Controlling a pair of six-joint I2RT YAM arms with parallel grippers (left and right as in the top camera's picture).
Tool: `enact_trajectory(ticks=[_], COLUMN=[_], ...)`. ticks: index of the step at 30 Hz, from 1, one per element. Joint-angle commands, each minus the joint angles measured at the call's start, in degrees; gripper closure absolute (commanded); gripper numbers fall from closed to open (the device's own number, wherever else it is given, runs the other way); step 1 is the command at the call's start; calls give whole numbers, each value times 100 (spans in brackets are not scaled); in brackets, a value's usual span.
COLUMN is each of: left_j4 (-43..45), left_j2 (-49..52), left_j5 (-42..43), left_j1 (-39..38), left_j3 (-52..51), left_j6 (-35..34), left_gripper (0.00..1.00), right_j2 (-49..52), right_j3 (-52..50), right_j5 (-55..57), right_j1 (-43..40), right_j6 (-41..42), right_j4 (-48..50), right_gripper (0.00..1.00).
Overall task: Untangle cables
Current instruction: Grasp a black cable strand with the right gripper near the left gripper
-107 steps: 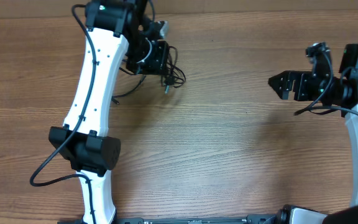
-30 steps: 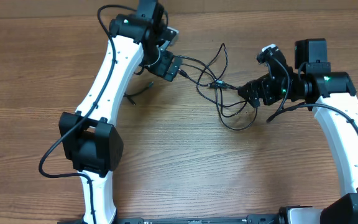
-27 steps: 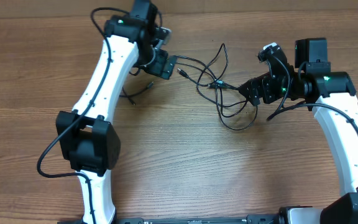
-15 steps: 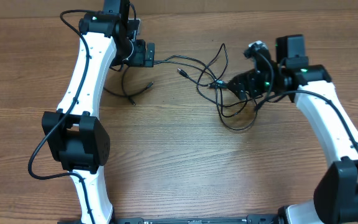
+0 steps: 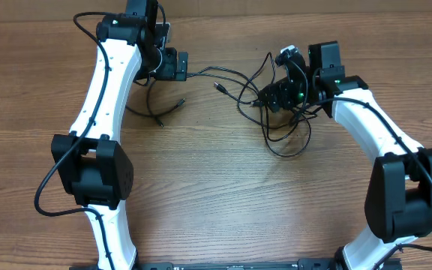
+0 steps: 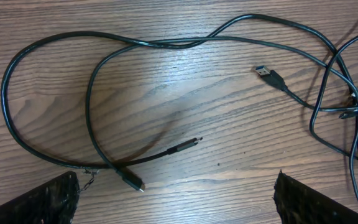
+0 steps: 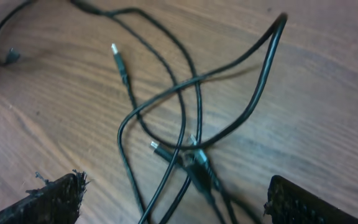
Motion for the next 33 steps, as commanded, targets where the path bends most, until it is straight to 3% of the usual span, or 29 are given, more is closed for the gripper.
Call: enact_trajectory(ticks=[1,24,26,29,33], left_j4=[17,17,17,17,17], left_j2=[-57,-57,-57,-57,-57], left_j5=[-26,-26,-26,-26,-26], left_j1=[-37,-37,-37,-37,-37], left_j3=[-17,-17,-17,-17,-17], left_j6=[-120,-120,-120,-120,-120], left_gripper=[0,0,1,0,0], right_j2=[76,1255,1259,1259,1259], right_j3=[-13,-13,-13,-13,-13], right_j5=[31,-146,-227,-225,-227], right_j1=[26,26,26,26,26], right_j6=[170,931,931,927,931], right_j4=[240,1786,1799,1801,1797], right_gripper=[6,11,17,38,87])
